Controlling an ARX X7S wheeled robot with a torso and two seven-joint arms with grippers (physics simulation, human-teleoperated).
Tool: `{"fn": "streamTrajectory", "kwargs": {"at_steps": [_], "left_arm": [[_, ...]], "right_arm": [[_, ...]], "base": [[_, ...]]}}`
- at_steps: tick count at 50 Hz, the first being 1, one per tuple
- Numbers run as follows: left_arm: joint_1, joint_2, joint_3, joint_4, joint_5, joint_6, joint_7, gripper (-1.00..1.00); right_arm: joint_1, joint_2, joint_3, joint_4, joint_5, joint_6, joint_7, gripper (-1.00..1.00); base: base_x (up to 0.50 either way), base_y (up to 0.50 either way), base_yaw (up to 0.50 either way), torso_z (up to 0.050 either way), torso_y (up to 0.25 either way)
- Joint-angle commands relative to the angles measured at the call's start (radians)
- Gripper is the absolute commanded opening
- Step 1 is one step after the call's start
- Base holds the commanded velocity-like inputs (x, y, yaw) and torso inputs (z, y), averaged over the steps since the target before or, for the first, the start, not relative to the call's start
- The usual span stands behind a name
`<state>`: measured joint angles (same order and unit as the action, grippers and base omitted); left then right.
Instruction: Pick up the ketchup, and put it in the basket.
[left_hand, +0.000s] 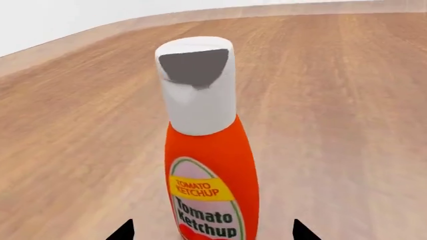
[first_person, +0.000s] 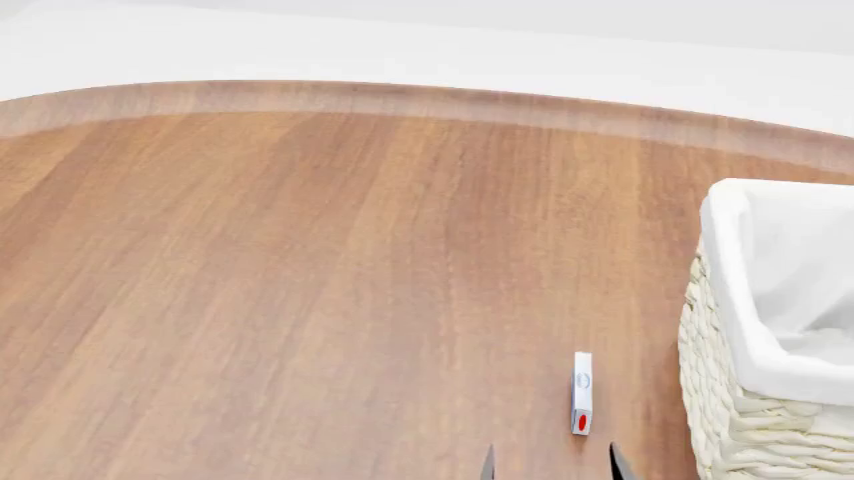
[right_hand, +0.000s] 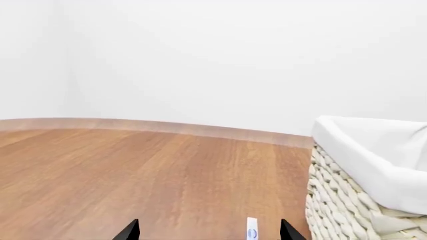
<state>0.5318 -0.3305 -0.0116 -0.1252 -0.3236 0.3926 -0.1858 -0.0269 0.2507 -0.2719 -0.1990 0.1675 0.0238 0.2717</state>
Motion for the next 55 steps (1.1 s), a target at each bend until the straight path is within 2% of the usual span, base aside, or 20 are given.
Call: {"fn": "streamTrajectory", "kwargs": {"at_steps": [1,14,41,42,49,55], "left_arm": [[-0.098,0.034,-0.015,-0.158,0.021,0.084,0.08,1.0],[-0.231,0.054,-0.002,-0.31,0.044,0.141,0.101,1.0],[-0.374,0.073,-0.011,-0.541,0.063,0.233,0.104,1.0],[-0.38,0.074,-0.011,-0.556,0.07,0.24,0.1,-1.0],[-0.373,0.073,-0.008,-0.538,0.07,0.23,0.094,-1.0],[-0.348,0.058,-0.012,-0.437,0.065,0.173,0.068,-1.0]], "right_arm": [[-0.001,-0.014,0.013,0.005,-0.017,-0.014,-0.021,1.0],[0.004,-0.01,0.006,0.022,-0.013,-0.024,-0.02,1.0],[0.013,-0.002,-0.007,0.03,0.002,-0.028,-0.017,1.0],[0.013,-0.001,-0.008,0.031,0.0,-0.029,-0.016,1.0],[0.014,0.001,-0.01,0.03,0.004,-0.029,-0.014,1.0],[0.015,0.002,-0.013,0.038,0.007,-0.035,-0.014,1.0]], "base": [[0.0,0.0,0.0,0.0,0.0],[0.0,0.0,0.0,0.0,0.0],[0.0,0.0,0.0,0.0,0.0],[0.0,0.0,0.0,0.0,0.0],[0.0,0.0,0.0,0.0,0.0],[0.0,0.0,0.0,0.0,0.0]]}}
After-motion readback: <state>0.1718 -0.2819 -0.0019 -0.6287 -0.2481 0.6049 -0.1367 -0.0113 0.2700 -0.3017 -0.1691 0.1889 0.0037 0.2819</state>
